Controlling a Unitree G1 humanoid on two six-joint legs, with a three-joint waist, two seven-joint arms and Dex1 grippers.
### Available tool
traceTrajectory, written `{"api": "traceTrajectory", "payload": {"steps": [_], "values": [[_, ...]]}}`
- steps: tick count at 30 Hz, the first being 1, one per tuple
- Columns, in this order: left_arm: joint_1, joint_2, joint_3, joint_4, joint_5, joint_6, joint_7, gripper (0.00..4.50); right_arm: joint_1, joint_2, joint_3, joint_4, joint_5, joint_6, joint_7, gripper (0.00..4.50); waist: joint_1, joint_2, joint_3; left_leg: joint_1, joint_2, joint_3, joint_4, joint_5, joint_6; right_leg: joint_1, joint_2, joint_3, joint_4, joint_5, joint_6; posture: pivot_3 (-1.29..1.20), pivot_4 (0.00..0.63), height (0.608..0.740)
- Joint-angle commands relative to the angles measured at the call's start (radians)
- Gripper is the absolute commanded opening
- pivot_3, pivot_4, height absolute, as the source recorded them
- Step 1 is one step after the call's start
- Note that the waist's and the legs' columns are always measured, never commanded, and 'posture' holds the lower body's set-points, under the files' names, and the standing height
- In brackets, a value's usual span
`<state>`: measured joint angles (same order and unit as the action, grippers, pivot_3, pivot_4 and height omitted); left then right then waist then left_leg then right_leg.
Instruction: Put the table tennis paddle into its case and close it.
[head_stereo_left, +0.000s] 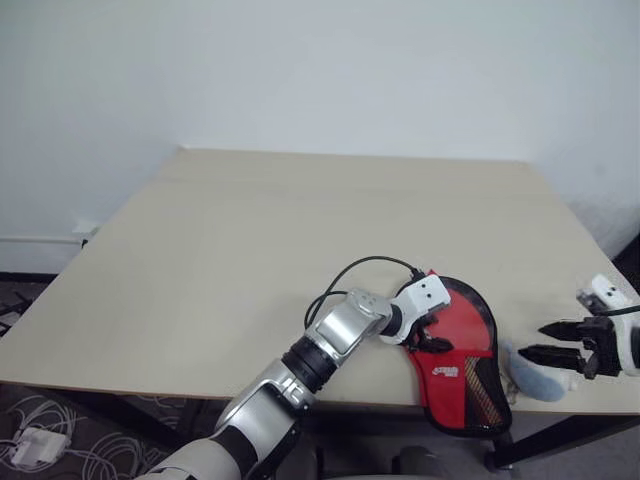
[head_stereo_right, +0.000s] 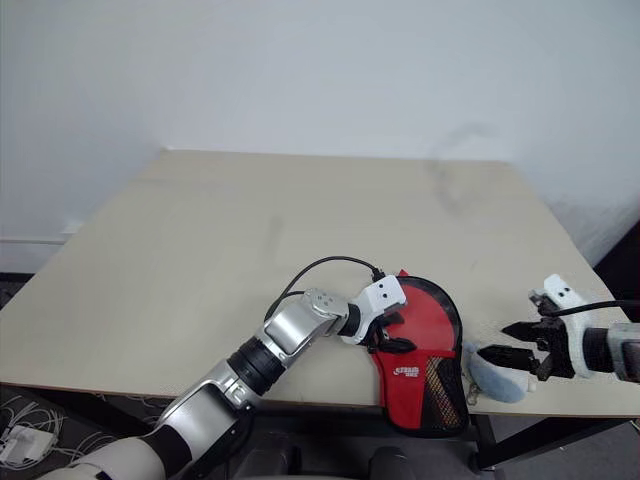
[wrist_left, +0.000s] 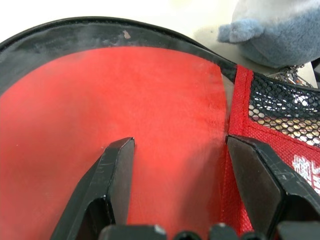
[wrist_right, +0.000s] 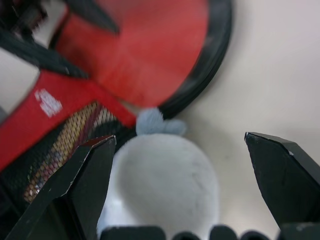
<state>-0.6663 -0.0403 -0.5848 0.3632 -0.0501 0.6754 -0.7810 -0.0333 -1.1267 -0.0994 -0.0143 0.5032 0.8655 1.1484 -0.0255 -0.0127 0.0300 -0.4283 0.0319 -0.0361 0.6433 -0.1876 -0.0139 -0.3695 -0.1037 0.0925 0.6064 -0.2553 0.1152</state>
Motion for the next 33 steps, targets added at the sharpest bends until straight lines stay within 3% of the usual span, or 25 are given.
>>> {"api": "traceTrajectory", "payload": {"steps": [1, 5, 8, 17, 21, 25, 33], "values": [[0.033, 0.011, -0.036, 0.087, 0.036, 0.054, 0.004, 3.09, -0.095, -0.057, 0.149, 0.099, -0.112, -0.052, 0.092, 4.47, 0.002, 0.000, 0.000, 0.000, 0.000, 0.000, 0.000, 0.000, 0.000, 0.000, 0.000, 0.000, 0.000, 0.000, 0.000, 0.00, 0.000, 0.740], [0.039, 0.008, -0.032, 0.082, 0.035, 0.058, 0.009, 3.09, -0.166, -0.086, 0.253, 0.160, -0.173, -0.081, 0.182, 4.47, 0.004, 0.000, 0.000, 0.000, 0.000, 0.000, 0.000, 0.000, 0.000, 0.000, 0.000, 0.000, 0.001, 0.000, 0.000, 0.00, 0.000, 0.740], [0.042, 0.003, -0.030, 0.081, 0.035, 0.061, 0.014, 3.09, -0.178, -0.090, 0.260, 0.168, -0.177, -0.097, 0.214, 3.90, 0.004, 0.000, 0.000, 0.000, 0.000, 0.000, 0.000, 0.000, 0.000, 0.000, 0.001, 0.000, 0.001, 0.000, 0.000, 0.00, 0.000, 0.740], [0.048, 0.000, -0.022, 0.082, 0.035, 0.063, 0.018, 3.09, -0.053, -0.150, 0.105, 0.119, -0.068, -0.063, 0.299, 1.02, 0.004, 0.000, -0.001, 0.000, 0.000, 0.000, 0.000, 0.000, 0.000, 0.001, 0.000, 0.000, 0.002, 0.000, 0.000, 0.00, 0.000, 0.740], [0.049, 0.002, -0.025, 0.081, 0.037, 0.060, 0.014, 3.09, -0.016, -0.161, 0.044, 0.124, -0.054, -0.079, 0.304, 0.07, 0.004, 0.000, -0.001, 0.000, 0.000, 0.000, 0.000, 0.000, 0.000, 0.001, 0.000, 0.000, 0.002, 0.000, 0.000, 0.00, 0.000, 0.740], [0.049, 0.002, -0.028, 0.081, 0.038, 0.058, 0.011, 3.09, 0.025, -0.182, 0.011, 0.128, -0.061, -0.104, 0.321, 0.02, 0.004, 0.001, -0.001, 0.000, 0.000, 0.000, 0.000, 0.000, 0.000, 0.001, 0.000, 0.000, 0.002, 0.000, 0.000, 0.00, 0.000, 0.740], [0.057, -0.003, -0.027, 0.077, 0.038, 0.062, 0.012, 3.09, 0.280, -0.265, -0.033, -0.070, -0.071, -0.187, 0.393, 0.02, 0.011, 0.001, -0.001, -0.001, -0.002, -0.001, 0.000, -0.001, 0.001, 0.001, 0.000, 0.000, 0.001, 0.000, 0.000, 0.00, 0.000, 0.740]]}}
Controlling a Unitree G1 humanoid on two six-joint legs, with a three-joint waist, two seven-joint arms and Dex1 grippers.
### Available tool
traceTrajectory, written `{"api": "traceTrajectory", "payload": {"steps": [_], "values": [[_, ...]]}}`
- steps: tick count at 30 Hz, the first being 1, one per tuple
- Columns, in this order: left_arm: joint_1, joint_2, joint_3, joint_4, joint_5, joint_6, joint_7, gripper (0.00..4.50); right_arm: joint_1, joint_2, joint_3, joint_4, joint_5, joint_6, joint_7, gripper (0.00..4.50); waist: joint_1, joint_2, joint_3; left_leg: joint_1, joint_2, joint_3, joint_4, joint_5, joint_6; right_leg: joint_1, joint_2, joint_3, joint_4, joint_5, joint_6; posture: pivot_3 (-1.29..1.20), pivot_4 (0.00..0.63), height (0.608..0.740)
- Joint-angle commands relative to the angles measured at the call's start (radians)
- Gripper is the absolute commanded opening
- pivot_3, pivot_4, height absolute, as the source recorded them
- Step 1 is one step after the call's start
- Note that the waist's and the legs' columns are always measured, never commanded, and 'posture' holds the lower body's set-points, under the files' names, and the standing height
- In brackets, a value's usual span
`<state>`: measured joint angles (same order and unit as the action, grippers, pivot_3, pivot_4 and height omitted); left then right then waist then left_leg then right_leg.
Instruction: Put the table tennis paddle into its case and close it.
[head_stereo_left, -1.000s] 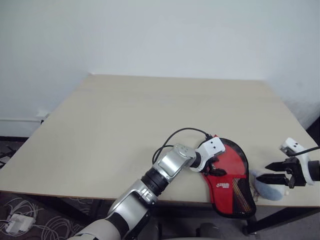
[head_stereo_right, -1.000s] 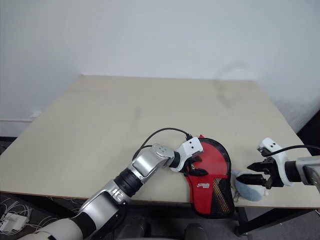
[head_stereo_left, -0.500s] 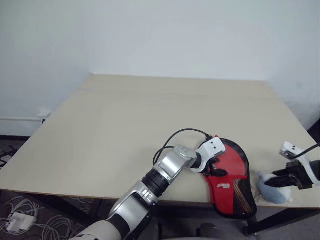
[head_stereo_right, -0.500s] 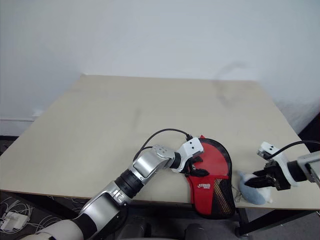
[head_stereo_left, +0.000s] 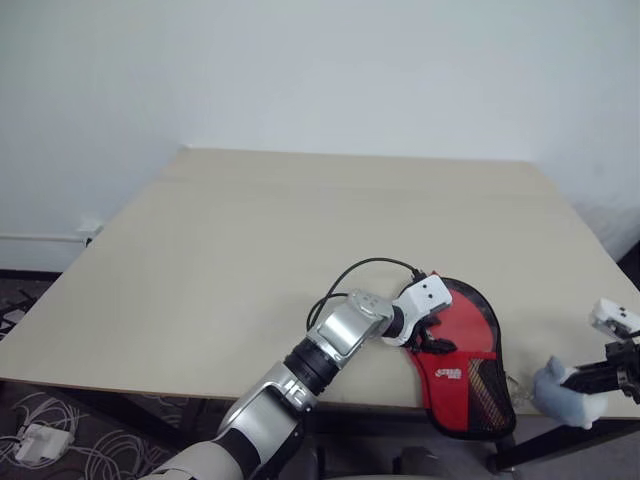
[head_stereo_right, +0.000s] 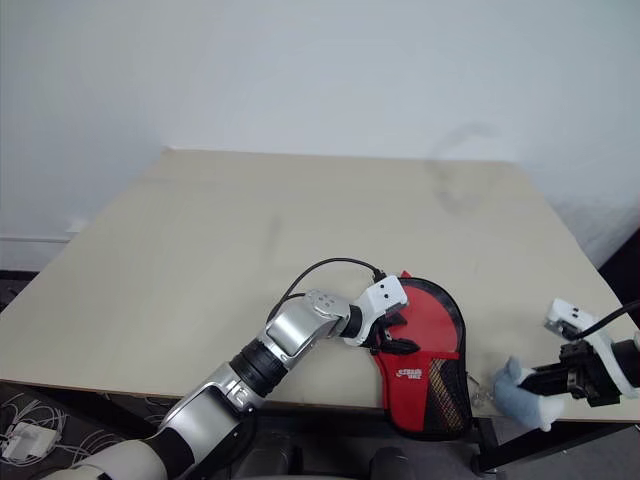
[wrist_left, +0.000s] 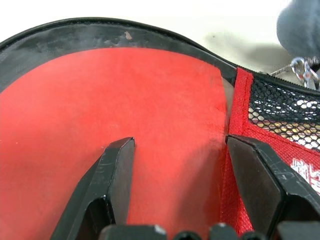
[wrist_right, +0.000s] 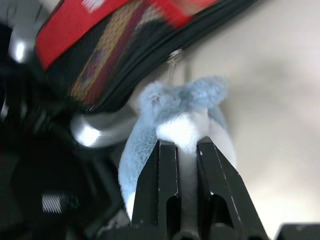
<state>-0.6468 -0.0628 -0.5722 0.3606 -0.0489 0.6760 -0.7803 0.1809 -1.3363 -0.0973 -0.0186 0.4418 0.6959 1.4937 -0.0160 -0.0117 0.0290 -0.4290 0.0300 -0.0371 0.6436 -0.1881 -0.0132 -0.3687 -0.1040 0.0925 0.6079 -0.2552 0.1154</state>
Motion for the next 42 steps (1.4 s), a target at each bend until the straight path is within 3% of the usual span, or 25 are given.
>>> {"api": "traceTrajectory", "payload": {"steps": [1, 8, 12, 20, 28, 29, 36, 42], "values": [[0.038, 0.018, -0.039, 0.079, 0.037, 0.062, 0.012, 3.09, 0.092, -0.059, -0.039, -0.091, -0.009, -0.022, 0.051, 0.02, 0.002, 0.000, 0.000, 0.000, 0.000, 0.000, 0.000, 0.000, 0.000, 0.000, 0.000, 0.000, 0.000, 0.000, 0.000, 0.00, 0.000, 0.740], [0.041, 0.012, -0.032, 0.076, 0.035, 0.066, 0.027, 3.09, 0.246, -0.096, -0.070, -0.212, -0.045, -0.078, 0.070, 0.02, 0.002, 0.000, 0.000, 0.000, 0.000, 0.000, 0.001, 0.000, 0.000, 0.000, -0.001, 0.000, -0.001, 0.000, 0.000, 0.00, 0.000, 0.740], [0.042, 0.012, -0.028, 0.076, 0.032, 0.069, 0.033, 3.09, 0.254, -0.085, -0.078, -0.255, -0.008, -0.061, 0.068, 0.02, 0.002, -0.001, 0.000, 0.000, 0.000, 0.000, 0.001, 0.000, 0.000, 0.000, -0.002, 0.000, -0.001, 0.000, 0.000, 0.00, 0.000, 0.740], [0.038, 0.014, -0.021, 0.076, 0.032, 0.075, 0.031, 3.09, 0.184, -0.014, -0.088, -0.438, 0.113, 0.031, 0.009, 0.02, -0.002, -0.001, 0.001, 0.000, 0.000, 0.000, 0.001, -0.001, 0.001, 0.000, -0.002, -0.001, -0.001, 0.000, 0.000, 0.00, 0.000, 0.740], [0.030, 0.017, -0.010, 0.086, 0.032, 0.052, 0.036, 3.09, -0.015, 0.076, -0.073, -0.274, 0.122, 0.070, -0.100, 0.02, -0.007, -0.004, 0.000, 0.000, 0.000, 0.001, 0.001, -0.001, 0.001, -0.001, -0.003, -0.002, -0.002, 0.000, 0.000, 0.00, 0.000, 0.740], [0.027, 0.014, 0.007, 0.091, 0.028, 0.033, 0.045, 3.09, -0.082, 0.109, -0.081, -0.240, 0.151, 0.105, -0.128, 0.70, -0.010, -0.004, 0.000, 0.001, 0.000, 0.001, 0.001, -0.001, 0.001, -0.001, -0.003, -0.002, -0.002, 0.000, 0.000, 0.00, 0.000, 0.740], [0.021, 0.026, 0.050, 0.102, 0.026, 0.023, 0.050, 3.09, -0.317, 0.260, -0.078, -0.064, 0.139, 0.141, -0.283, 3.04, -0.009, -0.005, 0.000, 0.001, 0.000, 0.000, 0.001, 0.000, 0.001, -0.002, -0.003, -0.002, -0.001, 0.000, 0.000, 0.00, 0.000, 0.740], [0.022, 0.035, 0.056, 0.094, 0.029, 0.023, 0.049, 3.09, -0.346, 0.322, -0.086, -0.009, 0.121, 0.099, -0.327, 3.04, -0.009, -0.003, 0.000, 0.001, 0.000, 0.000, -0.001, -0.001, 0.001, -0.002, -0.001, -0.001, 0.001, 0.000, 0.000, 0.00, 0.000, 0.740]]}}
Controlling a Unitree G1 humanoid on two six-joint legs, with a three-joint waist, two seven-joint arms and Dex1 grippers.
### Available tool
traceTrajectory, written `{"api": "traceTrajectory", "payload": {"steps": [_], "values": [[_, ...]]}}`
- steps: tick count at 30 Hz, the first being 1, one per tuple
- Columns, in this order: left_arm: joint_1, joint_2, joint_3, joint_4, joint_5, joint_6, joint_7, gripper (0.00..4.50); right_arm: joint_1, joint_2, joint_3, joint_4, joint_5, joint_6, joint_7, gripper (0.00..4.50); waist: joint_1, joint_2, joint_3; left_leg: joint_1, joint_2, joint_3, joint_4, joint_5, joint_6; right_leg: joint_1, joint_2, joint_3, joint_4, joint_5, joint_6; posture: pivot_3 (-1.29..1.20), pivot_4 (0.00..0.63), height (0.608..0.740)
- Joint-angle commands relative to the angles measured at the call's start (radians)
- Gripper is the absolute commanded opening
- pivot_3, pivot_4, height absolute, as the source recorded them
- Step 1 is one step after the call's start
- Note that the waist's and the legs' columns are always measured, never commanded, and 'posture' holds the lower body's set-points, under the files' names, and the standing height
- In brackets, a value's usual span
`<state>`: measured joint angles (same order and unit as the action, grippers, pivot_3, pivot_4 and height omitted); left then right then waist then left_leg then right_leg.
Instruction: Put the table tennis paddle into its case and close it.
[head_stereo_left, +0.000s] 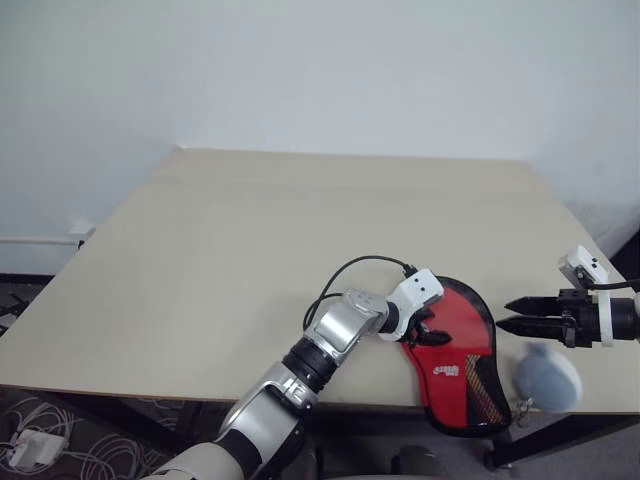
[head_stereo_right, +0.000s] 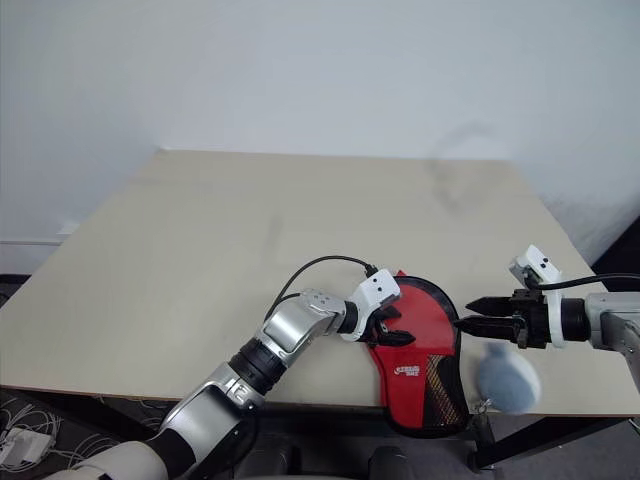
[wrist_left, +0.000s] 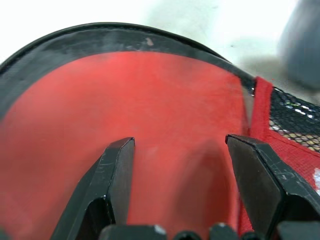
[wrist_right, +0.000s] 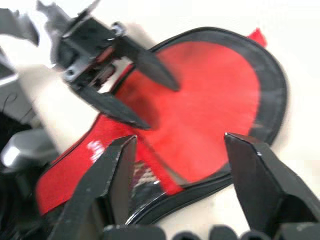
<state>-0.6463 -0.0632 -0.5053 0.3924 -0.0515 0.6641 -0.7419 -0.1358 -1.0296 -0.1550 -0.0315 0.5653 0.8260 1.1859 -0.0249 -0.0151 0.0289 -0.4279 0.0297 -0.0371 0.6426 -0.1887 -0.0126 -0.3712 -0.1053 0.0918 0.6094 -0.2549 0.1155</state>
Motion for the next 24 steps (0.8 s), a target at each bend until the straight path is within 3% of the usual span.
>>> {"api": "traceTrajectory", "payload": {"steps": [1, 5, 9, 14, 24], "values": [[0.023, 0.036, -0.007, 0.060, 0.030, 0.030, 0.012, 3.09, -0.037, 0.023, -0.035, 0.009, 0.005, -0.029, -0.024, 3.04, 0.000, 0.000, 0.000, 0.000, 0.000, 0.000, 0.000, 0.000, 0.000, 0.000, 0.001, 0.000, 0.000, 0.000, 0.000, 0.00, 0.000, 0.740], [0.010, 0.037, 0.060, 0.055, -0.001, 0.003, 0.019, 3.09, -0.109, 0.101, -0.127, 0.056, 0.068, -0.017, -0.086, 3.04, -0.002, 0.002, 0.000, 0.000, 0.000, -0.001, 0.000, 0.000, 0.000, -0.001, 0.002, 0.001, 0.001, 0.000, 0.000, 0.00, 0.000, 0.740], [-0.025, 0.035, 0.166, 0.065, -0.035, -0.015, 0.056, 3.09, -0.170, 0.222, -0.206, 0.094, 0.047, -0.105, -0.251, 3.04, -0.001, 0.002, 0.000, 0.001, 0.000, -0.001, 0.000, 0.000, 0.000, -0.001, 0.002, 0.001, 0.001, 0.000, 0.000, 0.00, 0.000, 0.740], [-0.032, 0.118, 0.245, -0.036, -0.084, -0.058, 0.001, 3.09, -0.166, 0.337, -0.255, 0.064, 0.067, -0.140, -0.353, 3.04, 0.000, 0.006, 0.005, 0.000, 0.000, -0.001, -0.001, 0.000, 0.000, -0.002, 0.003, 0.002, 0.002, 0.001, 0.000, 0.00, 0.000, 0.740], [0.091, 0.591, 0.373, -0.242, -0.202, -0.089, -0.332, 3.09, -0.232, 0.455, -0.257, 0.099, 0.052, -0.245, -0.480, 3.04, -0.006, 0.013, 0.010, -0.001, 0.000, 0.000, -0.016, 0.004, 0.003, -0.008, 0.004, 0.004, 0.004, 0.006, -0.002, 0.00, 0.000, 0.740]]}}
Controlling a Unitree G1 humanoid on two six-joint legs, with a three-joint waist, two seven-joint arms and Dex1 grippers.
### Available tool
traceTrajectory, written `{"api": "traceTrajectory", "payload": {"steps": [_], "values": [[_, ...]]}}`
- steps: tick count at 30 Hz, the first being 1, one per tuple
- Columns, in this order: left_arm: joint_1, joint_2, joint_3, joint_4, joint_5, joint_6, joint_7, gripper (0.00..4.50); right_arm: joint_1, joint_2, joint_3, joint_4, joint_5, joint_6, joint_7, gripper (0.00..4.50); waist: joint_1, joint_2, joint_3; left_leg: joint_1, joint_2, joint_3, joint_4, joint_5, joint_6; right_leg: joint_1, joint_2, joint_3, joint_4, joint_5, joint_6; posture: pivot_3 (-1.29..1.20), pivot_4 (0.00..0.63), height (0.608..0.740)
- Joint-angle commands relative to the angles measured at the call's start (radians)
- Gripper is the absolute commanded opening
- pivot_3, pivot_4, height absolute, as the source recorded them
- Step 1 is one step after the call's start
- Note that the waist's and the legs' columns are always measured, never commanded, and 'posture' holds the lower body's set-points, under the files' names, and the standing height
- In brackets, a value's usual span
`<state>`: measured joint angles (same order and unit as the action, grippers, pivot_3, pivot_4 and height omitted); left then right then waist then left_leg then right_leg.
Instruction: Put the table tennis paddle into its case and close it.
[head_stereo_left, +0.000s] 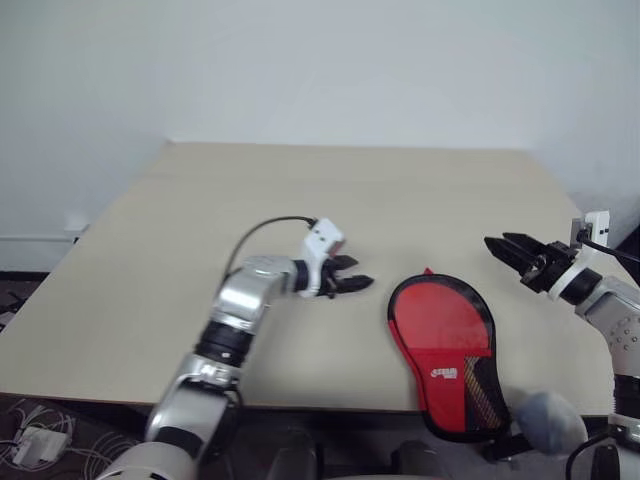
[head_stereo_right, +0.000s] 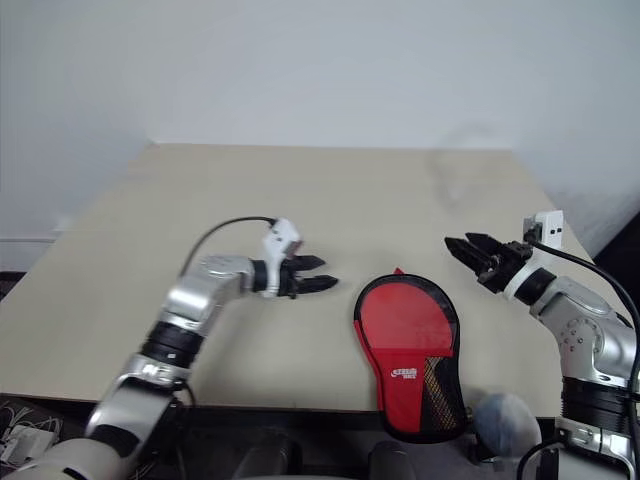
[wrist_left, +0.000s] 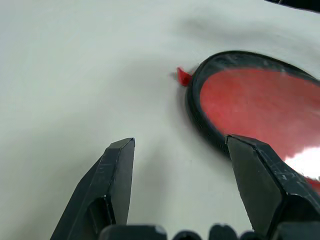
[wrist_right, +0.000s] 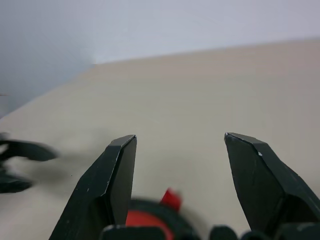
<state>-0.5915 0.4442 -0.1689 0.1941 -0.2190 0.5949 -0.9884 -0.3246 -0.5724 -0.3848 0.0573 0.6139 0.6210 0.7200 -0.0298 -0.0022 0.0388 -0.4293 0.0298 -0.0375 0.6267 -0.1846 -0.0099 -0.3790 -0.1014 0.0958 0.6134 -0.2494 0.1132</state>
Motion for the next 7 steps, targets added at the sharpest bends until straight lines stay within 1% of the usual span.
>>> {"api": "traceTrajectory", "payload": {"steps": [1, 3, 4, 7], "values": [[0.072, 0.132, 0.038, -0.053, -0.031, -0.031, -0.113, 3.09, -0.044, -0.007, -0.023, 0.022, 0.001, -0.047, -0.008, 3.04, -0.004, 0.001, 0.000, 0.000, 0.000, 0.000, 0.000, 0.000, 0.000, 0.000, 0.000, 0.000, 0.000, 0.000, 0.000, 0.00, 0.000, 0.740], [0.136, 0.203, 0.033, -0.066, -0.012, -0.052, -0.137, 3.09, -0.051, -0.018, -0.018, 0.048, -0.007, -0.060, 0.001, 3.04, -0.006, 0.000, 0.001, 0.000, 0.000, 0.000, 0.001, 0.000, 0.000, 0.001, 0.000, 0.000, -0.001, -0.001, 0.001, 0.00, 0.000, 0.740], [0.166, 0.225, 0.033, -0.080, -0.013, -0.050, -0.141, 3.09, -0.058, -0.021, -0.021, 0.055, -0.003, -0.058, 0.002, 3.04, -0.006, 0.001, 0.001, 0.000, 0.000, 0.000, 0.001, 0.000, 0.000, 0.001, 0.000, 0.000, -0.002, -0.002, -0.002, 0.00, 0.000, 0.740], [0.244, 0.257, 0.030, -0.141, -0.023, -0.053, -0.149, 3.09, -0.072, -0.033, -0.020, 0.069, -0.002, -0.062, 0.009, 3.04, -0.005, 0.001, 0.002, 0.000, 0.000, 0.000, 0.002, -0.001, -0.002, 0.001, -0.001, 0.000, -0.002, -0.002, -0.003, 0.00, 0.000, 0.740]]}}
